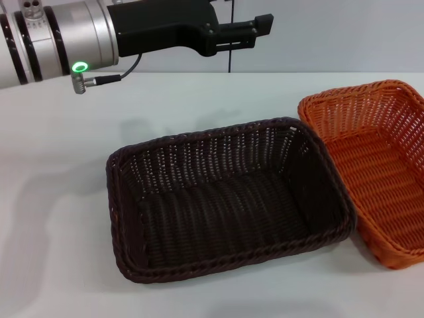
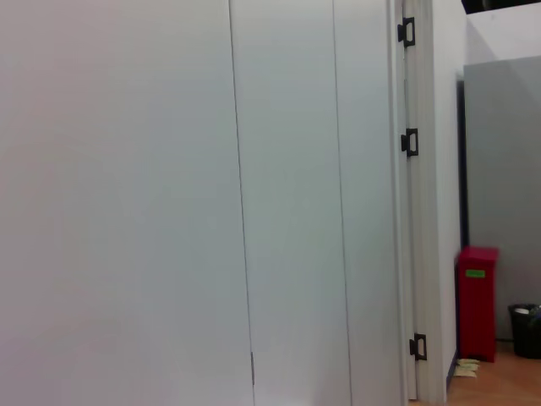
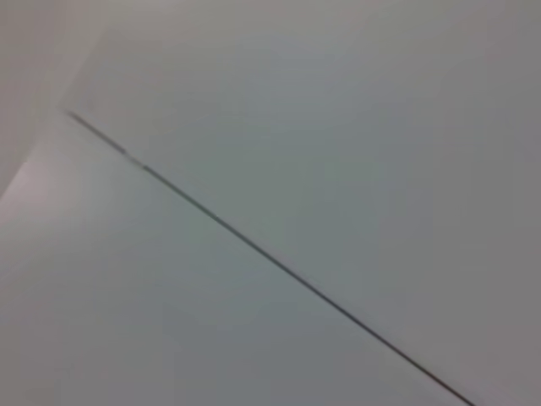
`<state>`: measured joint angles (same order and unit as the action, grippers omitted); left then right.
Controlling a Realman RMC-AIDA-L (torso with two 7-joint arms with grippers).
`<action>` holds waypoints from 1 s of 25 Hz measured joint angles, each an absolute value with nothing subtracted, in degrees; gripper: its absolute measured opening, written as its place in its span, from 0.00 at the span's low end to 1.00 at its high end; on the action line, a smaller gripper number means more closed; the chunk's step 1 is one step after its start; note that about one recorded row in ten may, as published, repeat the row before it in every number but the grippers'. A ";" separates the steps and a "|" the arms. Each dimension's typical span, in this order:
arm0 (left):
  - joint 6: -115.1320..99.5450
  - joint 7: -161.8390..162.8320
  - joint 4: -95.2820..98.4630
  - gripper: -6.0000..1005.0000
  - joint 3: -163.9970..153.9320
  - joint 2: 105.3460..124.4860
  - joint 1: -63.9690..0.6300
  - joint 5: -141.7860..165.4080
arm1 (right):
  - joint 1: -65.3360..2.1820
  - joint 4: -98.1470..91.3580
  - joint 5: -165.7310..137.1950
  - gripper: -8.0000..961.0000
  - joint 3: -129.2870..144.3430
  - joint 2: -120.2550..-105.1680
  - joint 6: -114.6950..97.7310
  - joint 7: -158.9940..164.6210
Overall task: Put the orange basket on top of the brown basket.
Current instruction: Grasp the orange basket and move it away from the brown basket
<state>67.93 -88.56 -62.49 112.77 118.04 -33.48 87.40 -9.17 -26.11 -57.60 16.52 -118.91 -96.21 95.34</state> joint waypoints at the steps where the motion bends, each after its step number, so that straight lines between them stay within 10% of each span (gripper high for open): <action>1: 67.47 -88.59 -62.35 0.80 112.80 117.96 -34.34 87.72 | -8.60 -22.84 -57.59 0.61 16.44 -118.96 -96.91 92.97; 25: 65.65 -89.88 -60.31 0.80 113.22 117.88 -36.87 91.43 | -11.00 -20.29 -69.89 0.59 17.41 -118.24 -96.22 90.64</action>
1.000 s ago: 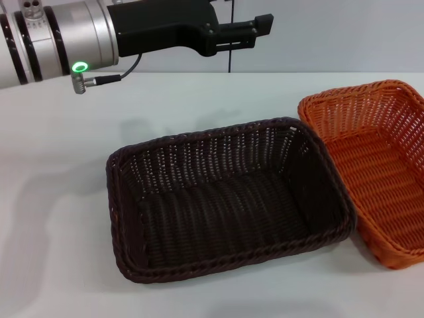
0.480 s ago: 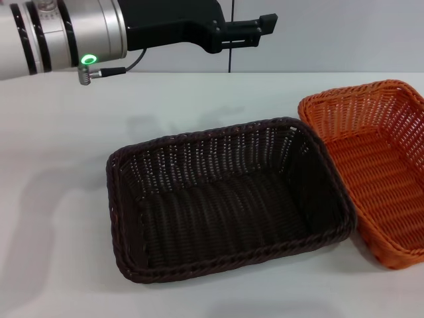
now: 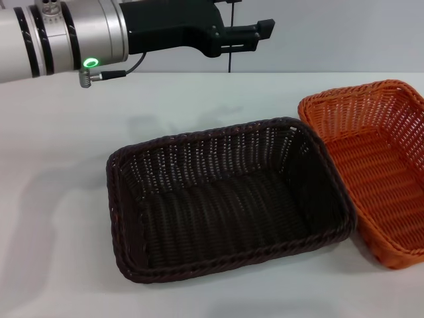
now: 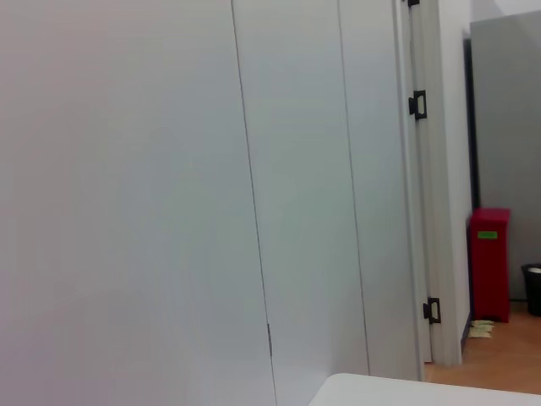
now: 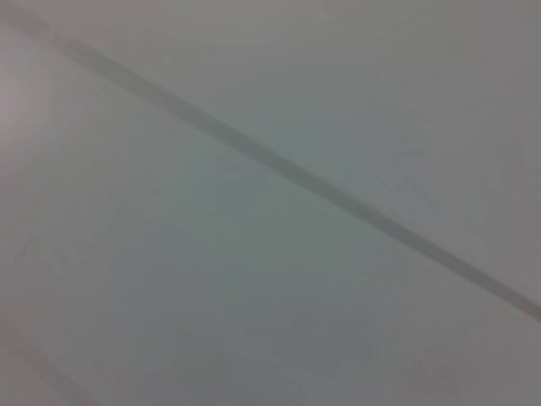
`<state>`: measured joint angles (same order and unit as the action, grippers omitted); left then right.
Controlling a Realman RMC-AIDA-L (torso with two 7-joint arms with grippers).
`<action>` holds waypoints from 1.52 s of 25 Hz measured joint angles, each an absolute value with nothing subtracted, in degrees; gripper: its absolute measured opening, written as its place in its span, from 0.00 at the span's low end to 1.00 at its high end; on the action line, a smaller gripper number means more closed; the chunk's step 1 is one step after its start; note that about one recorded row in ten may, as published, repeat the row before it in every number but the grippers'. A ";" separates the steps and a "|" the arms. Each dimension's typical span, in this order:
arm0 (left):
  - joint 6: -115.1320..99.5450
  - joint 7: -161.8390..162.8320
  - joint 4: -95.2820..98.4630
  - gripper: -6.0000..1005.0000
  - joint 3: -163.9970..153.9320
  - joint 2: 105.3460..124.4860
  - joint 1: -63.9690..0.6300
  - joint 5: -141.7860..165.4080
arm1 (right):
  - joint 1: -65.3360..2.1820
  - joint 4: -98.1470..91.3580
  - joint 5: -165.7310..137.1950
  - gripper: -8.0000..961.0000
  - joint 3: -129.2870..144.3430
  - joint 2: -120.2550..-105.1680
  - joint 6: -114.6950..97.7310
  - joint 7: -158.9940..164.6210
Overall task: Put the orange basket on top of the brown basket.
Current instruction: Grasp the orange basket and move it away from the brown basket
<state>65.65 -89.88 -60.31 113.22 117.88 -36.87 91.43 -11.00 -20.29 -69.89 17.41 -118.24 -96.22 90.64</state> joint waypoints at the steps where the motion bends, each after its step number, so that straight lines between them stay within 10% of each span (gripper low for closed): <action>1: 65.59 -89.89 -60.21 0.80 113.26 117.96 -36.70 91.41 | -12.45 -27.06 -73.69 0.59 17.40 -117.30 -96.62 94.28; 11: 65.26 -89.91 -59.58 0.80 113.12 118.18 -35.82 90.91 | -24.40 -53.87 -112.78 0.59 17.24 -107.82 -98.39 111.80; 18: 65.24 -89.92 -59.36 0.80 112.77 118.40 -35.53 89.52 | -32.53 -62.29 -134.27 0.58 23.44 -106.22 -100.89 111.48; 29: 65.18 -89.68 -57.46 0.80 112.77 118.41 -34.55 87.22 | -32.32 -64.73 -146.17 0.58 35.25 -108.30 -101.99 103.71; 38: 65.28 -89.52 -56.81 0.80 112.24 118.48 -34.03 85.39 | -30.11 -72.06 -151.61 0.57 41.69 -116.18 -102.91 103.04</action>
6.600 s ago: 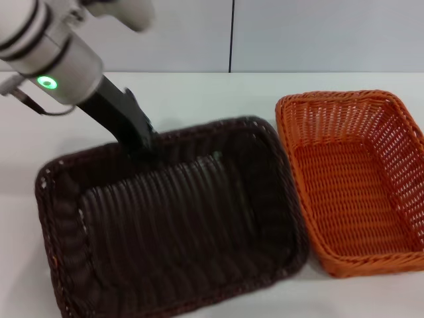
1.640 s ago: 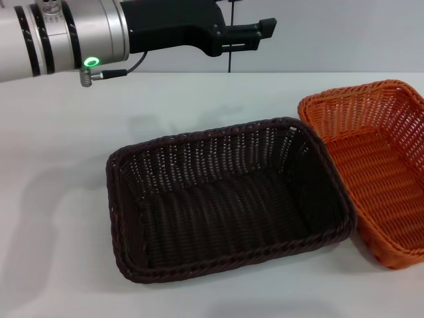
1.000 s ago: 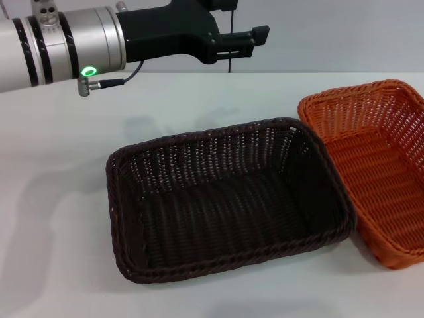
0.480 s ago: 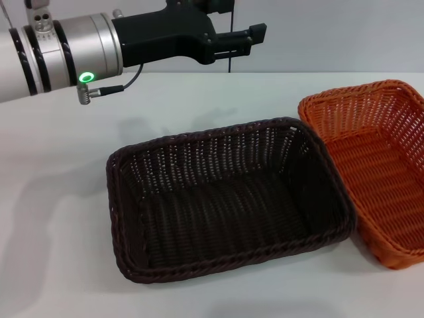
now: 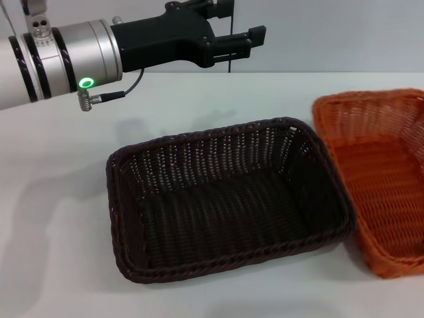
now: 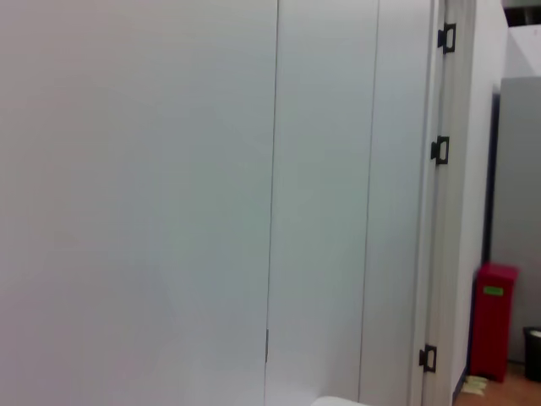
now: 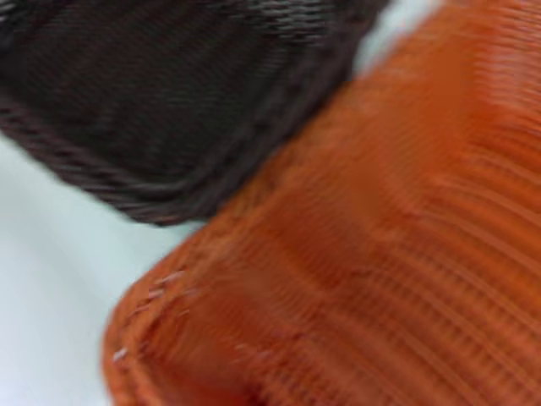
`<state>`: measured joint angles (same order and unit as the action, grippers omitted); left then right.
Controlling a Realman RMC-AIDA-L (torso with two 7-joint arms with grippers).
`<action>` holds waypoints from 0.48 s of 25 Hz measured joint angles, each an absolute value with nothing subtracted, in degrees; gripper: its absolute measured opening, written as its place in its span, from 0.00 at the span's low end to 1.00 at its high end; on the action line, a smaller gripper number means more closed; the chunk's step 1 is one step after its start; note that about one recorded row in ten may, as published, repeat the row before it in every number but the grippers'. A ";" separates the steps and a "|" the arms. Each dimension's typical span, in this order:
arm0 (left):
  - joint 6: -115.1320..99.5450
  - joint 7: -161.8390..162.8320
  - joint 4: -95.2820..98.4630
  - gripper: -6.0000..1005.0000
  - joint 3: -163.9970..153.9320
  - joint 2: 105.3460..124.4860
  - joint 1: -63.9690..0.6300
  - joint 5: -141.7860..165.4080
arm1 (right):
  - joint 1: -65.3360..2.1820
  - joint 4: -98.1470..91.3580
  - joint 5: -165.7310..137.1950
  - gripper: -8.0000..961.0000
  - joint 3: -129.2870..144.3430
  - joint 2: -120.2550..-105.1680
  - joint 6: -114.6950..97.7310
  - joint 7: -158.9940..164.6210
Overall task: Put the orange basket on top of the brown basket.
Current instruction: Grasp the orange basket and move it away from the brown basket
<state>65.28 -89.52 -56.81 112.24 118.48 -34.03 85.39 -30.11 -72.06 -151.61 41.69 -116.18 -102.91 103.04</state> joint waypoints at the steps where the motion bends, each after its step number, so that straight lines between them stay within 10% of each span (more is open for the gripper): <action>1: 65.26 -89.52 -56.73 0.80 112.13 118.47 -34.02 85.12 | -29.76 -73.09 -151.60 0.57 42.38 -116.95 -103.61 103.00; 12: 64.55 -89.62 -56.71 0.80 112.65 118.22 -34.04 84.91 | -27.21 -74.70 -146.82 0.57 50.36 -119.10 -110.75 103.57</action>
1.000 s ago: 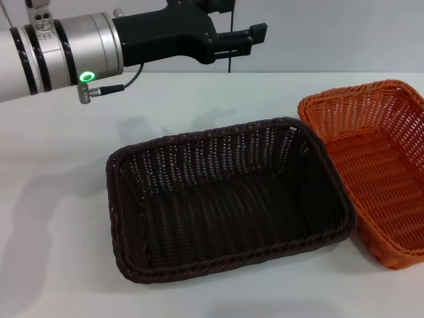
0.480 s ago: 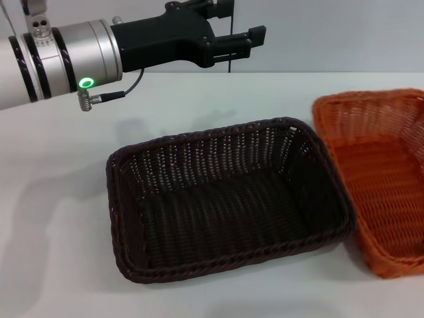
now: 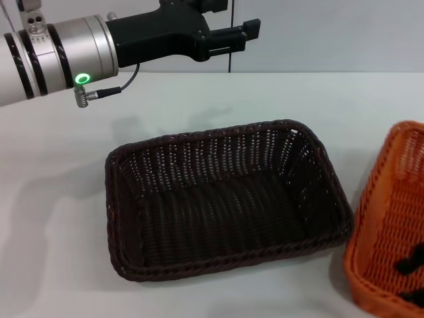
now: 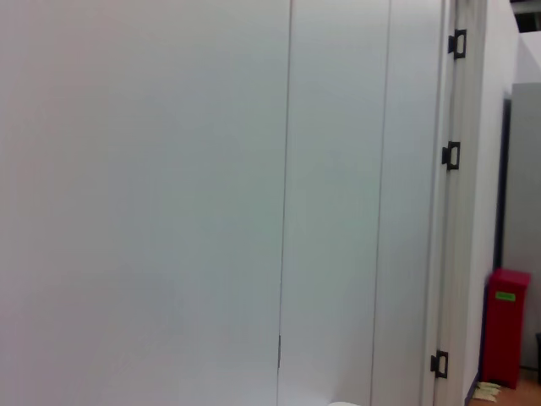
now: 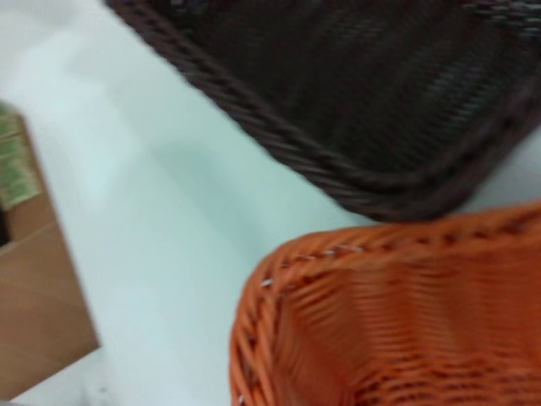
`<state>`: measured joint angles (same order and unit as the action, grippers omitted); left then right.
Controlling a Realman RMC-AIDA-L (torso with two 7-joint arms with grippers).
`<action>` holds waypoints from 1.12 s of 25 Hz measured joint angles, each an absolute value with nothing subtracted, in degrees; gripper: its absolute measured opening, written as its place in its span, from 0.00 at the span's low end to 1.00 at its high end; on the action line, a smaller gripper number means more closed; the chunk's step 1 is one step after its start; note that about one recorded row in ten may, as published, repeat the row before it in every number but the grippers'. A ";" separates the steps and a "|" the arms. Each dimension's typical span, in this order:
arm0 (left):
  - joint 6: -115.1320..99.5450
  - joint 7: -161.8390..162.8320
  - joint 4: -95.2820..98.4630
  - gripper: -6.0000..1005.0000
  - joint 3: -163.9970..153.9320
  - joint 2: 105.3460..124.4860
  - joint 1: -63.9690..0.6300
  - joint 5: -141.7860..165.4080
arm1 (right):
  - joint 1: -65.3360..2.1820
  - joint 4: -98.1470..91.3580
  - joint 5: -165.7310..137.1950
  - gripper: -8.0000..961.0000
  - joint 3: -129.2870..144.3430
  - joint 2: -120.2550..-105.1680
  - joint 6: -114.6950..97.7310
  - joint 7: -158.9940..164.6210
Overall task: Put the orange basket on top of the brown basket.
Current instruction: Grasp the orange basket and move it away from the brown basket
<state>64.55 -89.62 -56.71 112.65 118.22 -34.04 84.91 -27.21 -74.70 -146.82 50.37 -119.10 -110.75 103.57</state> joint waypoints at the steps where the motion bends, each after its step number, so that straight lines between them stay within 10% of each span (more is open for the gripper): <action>1: 64.34 -89.70 -56.70 0.80 112.66 118.21 -34.08 84.90 | -26.84 -73.88 -144.85 0.57 52.67 -119.15 -110.86 104.02; 17: 62.98 -89.81 -56.69 0.80 112.68 118.21 -34.44 84.85 | -27.81 -68.66 -134.39 0.56 61.83 -118.71 -111.13 104.77; 28: 62.04 -89.92 -55.42 0.80 112.48 118.08 -35.75 84.96 | -30.97 -80.36 -136.30 0.55 34.75 -113.43 -119.18 105.71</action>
